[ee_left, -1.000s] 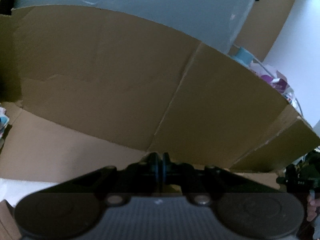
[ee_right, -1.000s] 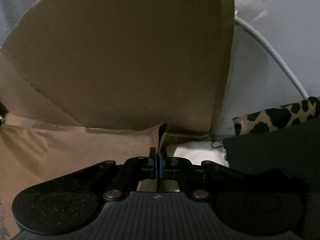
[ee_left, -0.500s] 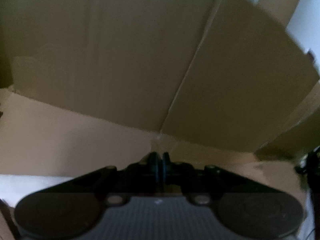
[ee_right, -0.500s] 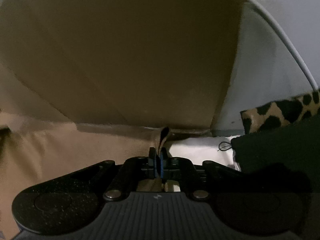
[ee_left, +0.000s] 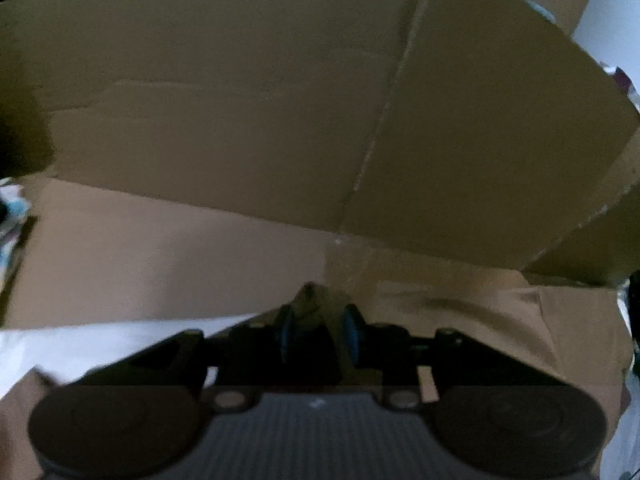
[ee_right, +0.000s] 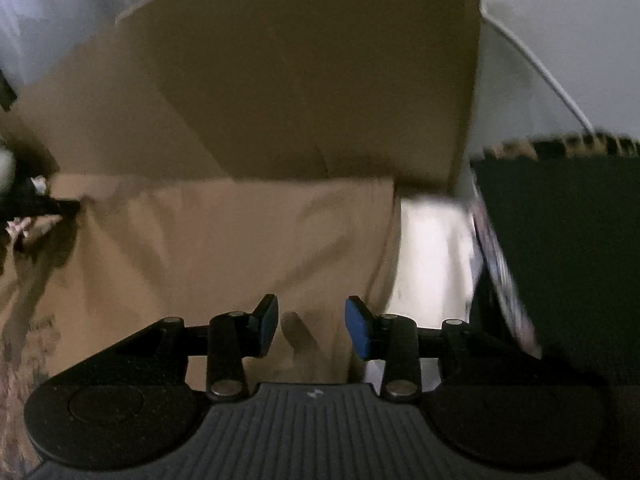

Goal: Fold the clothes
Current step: 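Open both grippers and release the T-shirt edge onto the duvet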

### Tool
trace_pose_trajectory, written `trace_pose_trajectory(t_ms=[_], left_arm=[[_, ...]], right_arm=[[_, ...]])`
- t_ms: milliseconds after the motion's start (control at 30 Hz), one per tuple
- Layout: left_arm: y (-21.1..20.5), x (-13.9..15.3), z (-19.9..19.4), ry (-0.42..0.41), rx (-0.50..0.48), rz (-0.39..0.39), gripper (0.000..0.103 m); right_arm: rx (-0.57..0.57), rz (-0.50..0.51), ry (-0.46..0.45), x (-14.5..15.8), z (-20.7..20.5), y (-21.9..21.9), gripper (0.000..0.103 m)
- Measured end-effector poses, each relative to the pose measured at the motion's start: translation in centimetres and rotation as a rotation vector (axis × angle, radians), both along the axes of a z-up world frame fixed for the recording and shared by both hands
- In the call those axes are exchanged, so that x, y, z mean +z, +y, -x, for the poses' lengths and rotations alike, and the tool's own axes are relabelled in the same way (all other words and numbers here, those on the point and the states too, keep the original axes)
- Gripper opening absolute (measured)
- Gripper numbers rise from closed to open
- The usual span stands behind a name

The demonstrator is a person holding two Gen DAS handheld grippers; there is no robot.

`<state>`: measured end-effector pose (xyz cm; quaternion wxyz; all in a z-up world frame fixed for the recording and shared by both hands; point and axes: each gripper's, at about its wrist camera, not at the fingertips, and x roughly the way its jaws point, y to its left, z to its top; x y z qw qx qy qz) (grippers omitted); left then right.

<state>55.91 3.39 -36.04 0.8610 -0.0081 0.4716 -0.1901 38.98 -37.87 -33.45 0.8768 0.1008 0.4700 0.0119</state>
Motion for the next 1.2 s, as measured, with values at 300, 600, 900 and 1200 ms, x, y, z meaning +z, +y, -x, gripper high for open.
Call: trace_pose_trajectory(t_ms=[300,600,900,1200], left_arm=[[5.0,3.0,4.9,-0.005,0.064,-0.038,0.029],[16.5,7.6,11.5,-0.016,0.222,-0.104,0.031],[25.6,12.9,17.6,-0.078,0.353,-0.165,0.057],[25.9,10.0,19.5,-0.115,0.349,-0.192,0.069]], right_arm=[[0.004,0.103,0.152,-3.2,2.0,1.7,0.042],[0.108,0.293,0.26,-1.4,1.5,4.3,0.033],[0.345,0.257,0.204,5.2,0.9,6.5,0.035],[0.406,0.179,0.109,13.5,-2.7,9.3,0.041]])
